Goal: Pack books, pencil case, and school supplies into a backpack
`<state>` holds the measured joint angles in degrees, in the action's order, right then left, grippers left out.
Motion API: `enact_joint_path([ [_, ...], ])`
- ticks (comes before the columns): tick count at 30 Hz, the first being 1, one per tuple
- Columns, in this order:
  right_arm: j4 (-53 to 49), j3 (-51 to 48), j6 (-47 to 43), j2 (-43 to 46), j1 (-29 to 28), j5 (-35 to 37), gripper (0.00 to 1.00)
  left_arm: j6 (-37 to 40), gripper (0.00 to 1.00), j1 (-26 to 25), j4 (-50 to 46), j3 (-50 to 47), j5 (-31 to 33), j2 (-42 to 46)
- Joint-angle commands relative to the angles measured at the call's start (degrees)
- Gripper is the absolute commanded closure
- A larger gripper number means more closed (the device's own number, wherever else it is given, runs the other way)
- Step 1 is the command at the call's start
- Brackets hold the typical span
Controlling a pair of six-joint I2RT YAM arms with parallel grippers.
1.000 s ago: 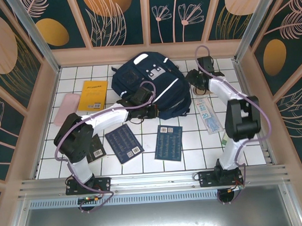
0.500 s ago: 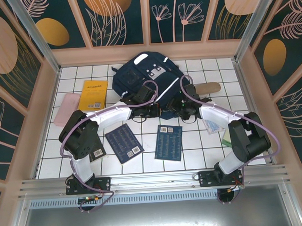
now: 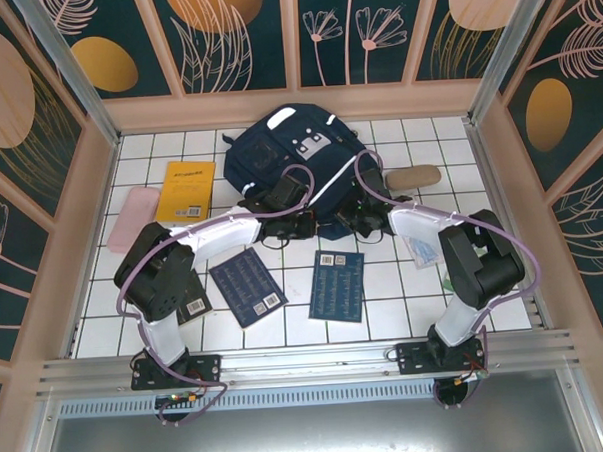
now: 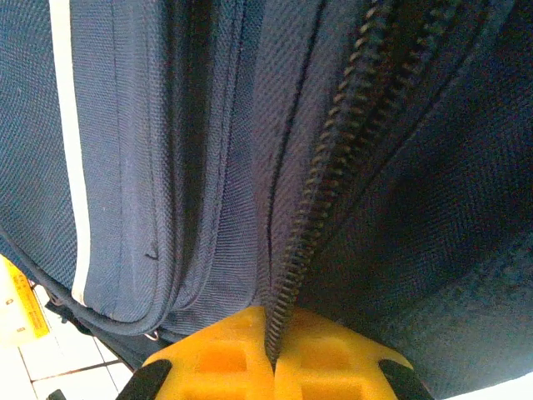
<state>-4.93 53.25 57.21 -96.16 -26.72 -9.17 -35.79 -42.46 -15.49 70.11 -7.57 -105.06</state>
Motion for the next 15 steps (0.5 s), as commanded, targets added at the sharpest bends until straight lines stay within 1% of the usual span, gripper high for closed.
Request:
enact_joint_path([
  [1,-2.38,0.55,-2.04,0.81,1.39,4.2,1.0,2.13,1.0,0.03,-7.38,1.93,8.25,0.59],
  [3,-2.91,-0.09,-2.98,2.06,2.29,4.68,1.0,2.93,1.0,0.74,-10.43,2.98,12.34,-0.24],
  [5,-3.2,-0.62,-3.87,3.37,3.17,4.56,1.0,3.32,1.0,2.34,-12.68,3.74,15.11,-1.34],
  [10,-4.2,-1.99,-6.06,6.58,4.78,4.95,1.0,4.0,1.0,8.35,-14.79,4.78,21.41,-2.72],
  [13,-4.06,-3.15,-6.76,7.74,5.63,4.73,1.0,4.97,1.0,11.83,-16.15,6.76,26.52,-4.56],
  [15,-3.27,-3.92,-7.01,8.16,6.12,3.83,1.0,5.6,1.0,14.08,-16.91,7.91,28.27,-6.11],
])
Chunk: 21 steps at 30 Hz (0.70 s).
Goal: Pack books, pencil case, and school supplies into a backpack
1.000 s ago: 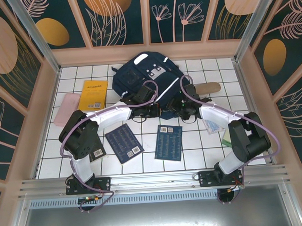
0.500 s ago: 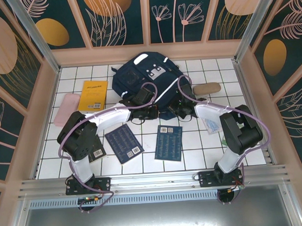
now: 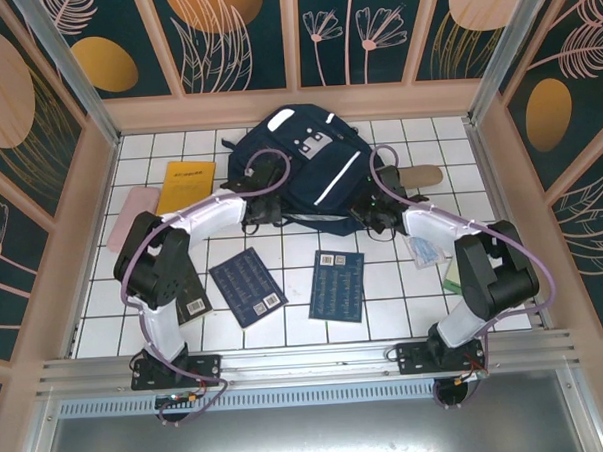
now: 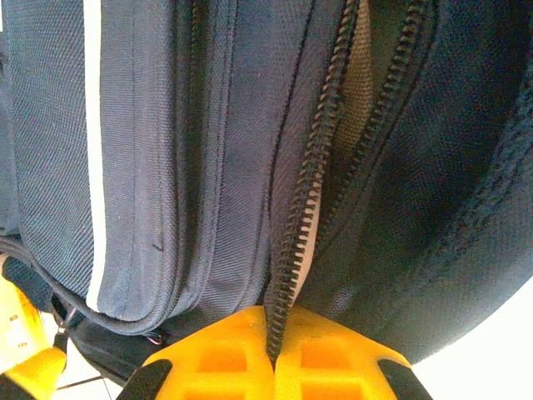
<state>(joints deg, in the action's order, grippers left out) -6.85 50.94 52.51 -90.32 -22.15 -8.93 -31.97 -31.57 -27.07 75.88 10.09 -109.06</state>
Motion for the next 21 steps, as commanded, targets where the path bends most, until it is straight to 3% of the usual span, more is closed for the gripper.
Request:
enact_joint_path([
  [1,-0.83,-1.72,-2.7,2.2,1.68,2.97,1.0,1.82,1.0,3.96,-5.3,2.3,10.91,-2.31],
  [9,-0.96,4.19,-8.46,-3.41,2.43,1.61,1.0,-0.26,1.0,4.68,-5.2,-1.0,6.66,2.5],
  [14,-2.61,12.23,-14.34,-9.14,4.01,2.42,1.0,-3.27,1.0,4.31,-3.18,-7.8,-1.36,8.27],
  [21,-3.33,18.98,-20.07,-14.64,5.98,1.76,1.0,-8.81,1.0,-1.13,0.64,-10.74,-6.74,11.97],
])
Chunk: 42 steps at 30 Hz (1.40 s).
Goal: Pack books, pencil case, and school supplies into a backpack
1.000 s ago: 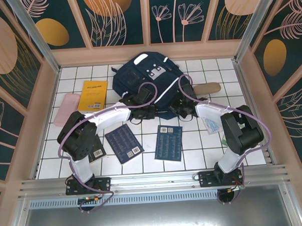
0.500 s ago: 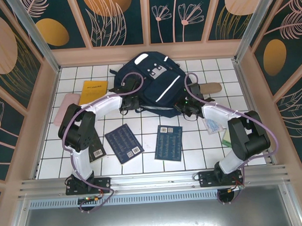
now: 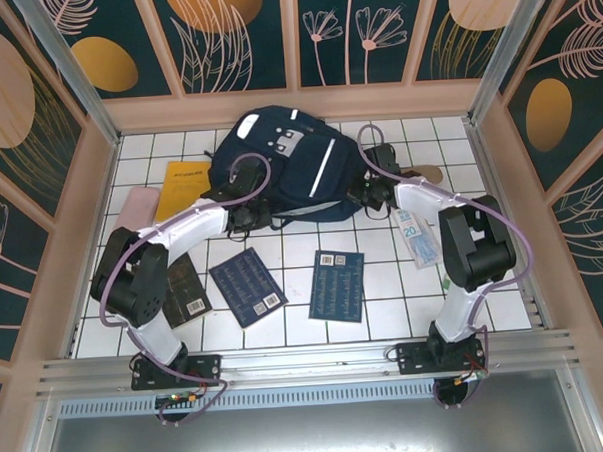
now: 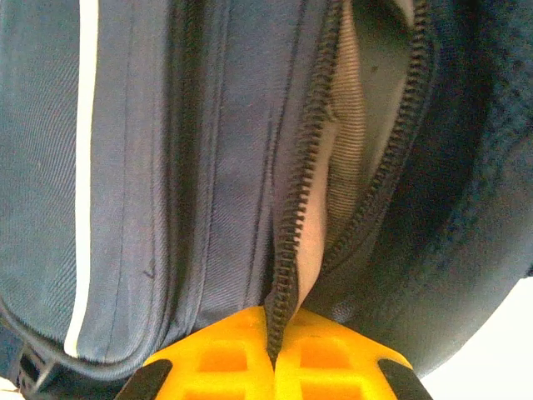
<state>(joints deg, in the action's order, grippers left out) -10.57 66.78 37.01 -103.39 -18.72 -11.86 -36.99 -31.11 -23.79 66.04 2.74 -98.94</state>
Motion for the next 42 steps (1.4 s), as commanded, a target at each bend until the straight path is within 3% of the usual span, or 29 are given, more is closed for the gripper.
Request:
enact_joint_path([
  [1,0.73,3.76,-5.2,-2.32,2.91,4.28,1.0,-4.71,1.0,-2.43,-2.46,-0.58,0.25,1.44],
  [7,1.06,6.78,-6.64,-4.55,5.07,3.78,0.99,-6.96,1.0,-4.22,0.15,1.53,-1.63,-1.47],
  [9,1.43,6.79,-7.06,-4.07,5.44,3.57,0.88,-6.53,1.0,-4.26,-0.14,3.55,-1.01,-2.46],
  [11,1.34,6.74,-7.37,-3.02,5.71,3.65,0.69,-6.07,1.0,-4.26,-1.17,5.86,-0.84,-3.55],
  [12,1.5,6.4,-7.48,-2.29,5.76,3.56,0.62,-5.98,0.94,-4.22,-1.76,6.63,-0.6,-3.8],
  [16,3.44,3.09,-7.18,2.88,5.78,2.88,0.43,-5.57,0.47,-4.22,-3.33,8.23,-0.25,-2.73],
  [19,5.17,0.01,-6.79,6.99,5.8,1.61,0.39,-5.08,0.26,-4.17,-3.44,8.1,0.38,-0.12],
  [22,6.77,-4.03,-6.26,11.53,5.42,0.83,0.16,-4.2,0.07,-4.22,-4.21,8.52,2.3,2.74],
  [23,7.18,-5.67,-6.25,13.26,5.08,0.78,0.15,-3.99,0.05,-4.22,-4.24,8.41,2.97,3.55],
  [29,6.8,-14.13,-5.72,23.47,1.9,4.63,0.14,-4.16,0.02,-4.2,-2.57,6.1,7.41,7.74],
  [34,5.42,-20.97,-2.45,30.47,-2.82,6.92,0.09,-4.34,0.01,-4.17,-0.46,3.55,7.43,10.4],
  [37,3.11,-23.97,-0.27,33.82,-7.92,9.95,0.16,-2.1,0.01,-4.2,0.95,1.31,6.77,12.15],
  [42,0.44,-29.55,7.56,38.41,-17.82,14.86,0.46,0.95,0.02,-4.12,1.38,-2.45,4.28,14.08],
])
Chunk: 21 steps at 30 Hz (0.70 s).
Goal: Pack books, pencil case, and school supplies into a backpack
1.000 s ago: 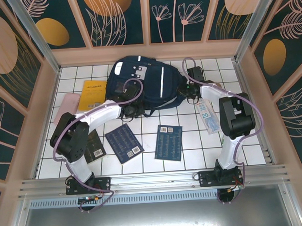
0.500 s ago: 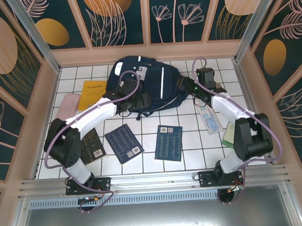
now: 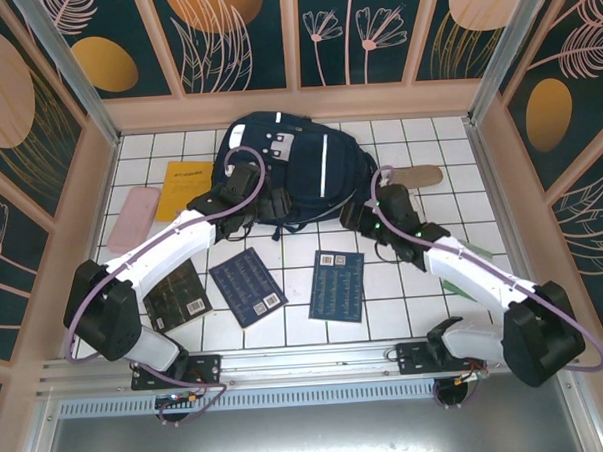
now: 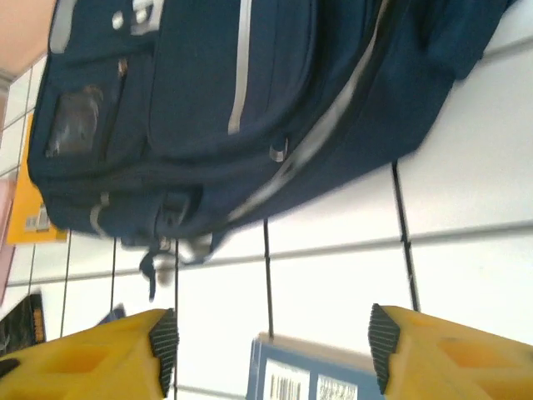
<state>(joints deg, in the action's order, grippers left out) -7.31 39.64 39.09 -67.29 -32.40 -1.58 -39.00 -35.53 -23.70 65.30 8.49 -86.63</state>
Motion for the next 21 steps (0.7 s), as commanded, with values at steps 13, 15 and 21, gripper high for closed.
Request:
enact_joint_path([
  [13,5.05,-8.52,16.79,-10.16,-22.18,12.17,0.71,-0.47,0.02,0.36,4.81,-9.25,-9.08,6.28],
  [15,6.88,-8.28,15.18,-13.12,-21.44,12.75,0.71,-0.7,0.01,0.33,5.2,-10.77,-9.09,6.4],
  [21,11.98,-6.53,7.15,-20.24,-15.41,9.41,0.73,-2.66,0.03,0.24,3.17,-10.12,-7.76,6.55],
])
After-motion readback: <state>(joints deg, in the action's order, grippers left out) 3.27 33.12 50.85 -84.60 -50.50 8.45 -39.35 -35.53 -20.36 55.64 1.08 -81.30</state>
